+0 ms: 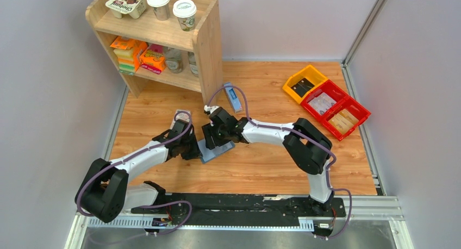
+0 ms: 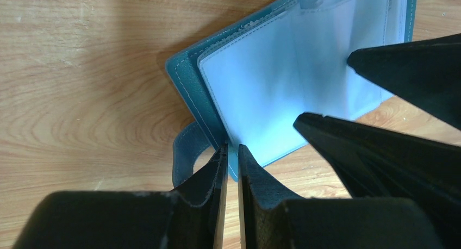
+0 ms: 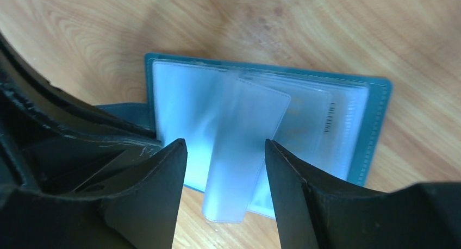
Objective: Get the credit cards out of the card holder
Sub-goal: Remove the credit card from the card holder.
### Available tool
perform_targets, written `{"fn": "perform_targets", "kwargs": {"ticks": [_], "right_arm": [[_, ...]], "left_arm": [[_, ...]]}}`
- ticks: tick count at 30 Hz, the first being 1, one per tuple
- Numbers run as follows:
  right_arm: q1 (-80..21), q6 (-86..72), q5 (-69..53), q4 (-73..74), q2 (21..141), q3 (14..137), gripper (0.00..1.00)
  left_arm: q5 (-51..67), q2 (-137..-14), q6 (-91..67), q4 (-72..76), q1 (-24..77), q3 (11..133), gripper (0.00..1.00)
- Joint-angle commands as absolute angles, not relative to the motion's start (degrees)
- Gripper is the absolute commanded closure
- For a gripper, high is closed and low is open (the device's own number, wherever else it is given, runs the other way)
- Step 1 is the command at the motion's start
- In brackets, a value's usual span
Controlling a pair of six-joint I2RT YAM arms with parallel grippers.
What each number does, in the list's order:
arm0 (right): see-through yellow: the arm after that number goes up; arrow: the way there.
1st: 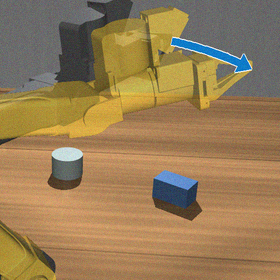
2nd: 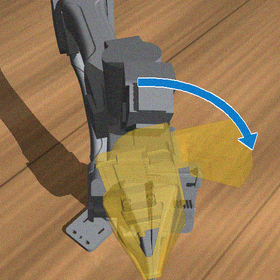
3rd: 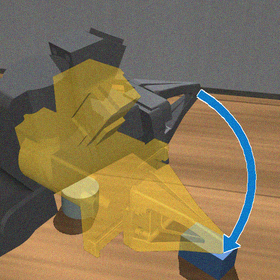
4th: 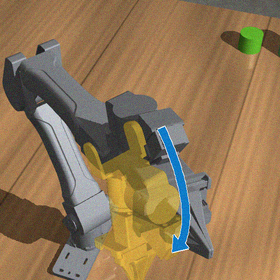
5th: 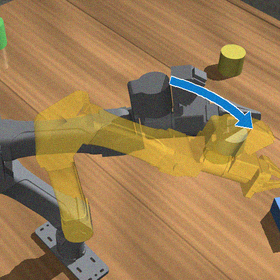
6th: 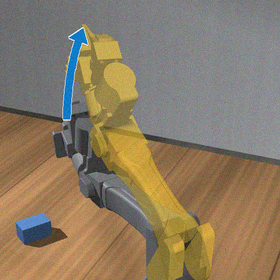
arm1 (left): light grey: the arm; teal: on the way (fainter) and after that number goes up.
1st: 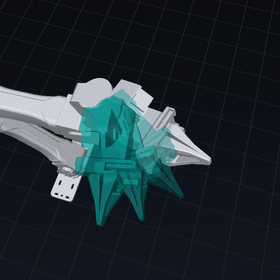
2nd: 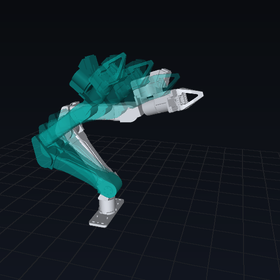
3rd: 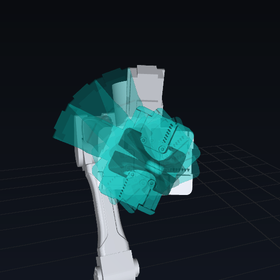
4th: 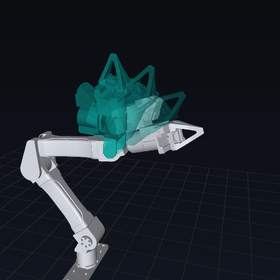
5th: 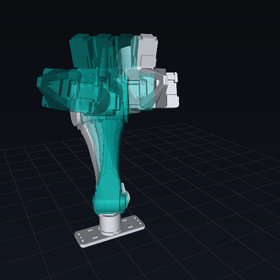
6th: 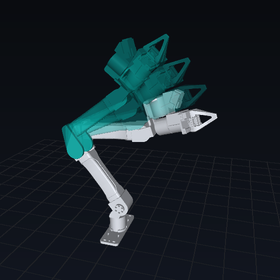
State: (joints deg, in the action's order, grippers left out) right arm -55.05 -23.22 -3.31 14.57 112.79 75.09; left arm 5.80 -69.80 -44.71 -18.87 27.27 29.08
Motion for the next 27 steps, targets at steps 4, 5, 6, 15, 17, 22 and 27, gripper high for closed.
{"fn": "perform_targets", "kwargs": {"ticks": [4,5,6,15,17,22,27], "right_arm": [[-54.6,-28.6,-13.4,11.3,115.0,73.1,0.40],[-54.3,-29.3,-14.5,10.7,115.0,73.0,0.41],[-54.1,-29.7,-15.5,9.9,115.0,72.8,0.41],[-53.5,-31.8,-24.9,4.8,113.5,73.7,0.44],[-53.5,-31.5,-25.7,4.2,112.2,73.9,0.44],[-53.5,-27.1,-22.1,9.6,109.0,76.7,0.41],[-53.5,-23.3,-4.5,17.6,106.0,77.5,0.35]], "left_arm": [[6.7,-69.2,-44.6,-17.7,27.2,28.4,0.81],[6.7,-69.2,-44.6,-17.7,27.2,28.5,0.81],[6.8,-69.0,-44.6,-17.6,27.2,28.3,0.81],[7.1,-67.9,-45.1,-16.1,27.3,27.3,0.81],[7.1,-67.7,-45.1,-16.1,27.3,27.2,0.81],[7.1,-67.6,-45.2,-15.9,27.2,27.2,0.81],[7.1,-67.5,-45.2,-15.8,27.3,27.1,0.81]]}}
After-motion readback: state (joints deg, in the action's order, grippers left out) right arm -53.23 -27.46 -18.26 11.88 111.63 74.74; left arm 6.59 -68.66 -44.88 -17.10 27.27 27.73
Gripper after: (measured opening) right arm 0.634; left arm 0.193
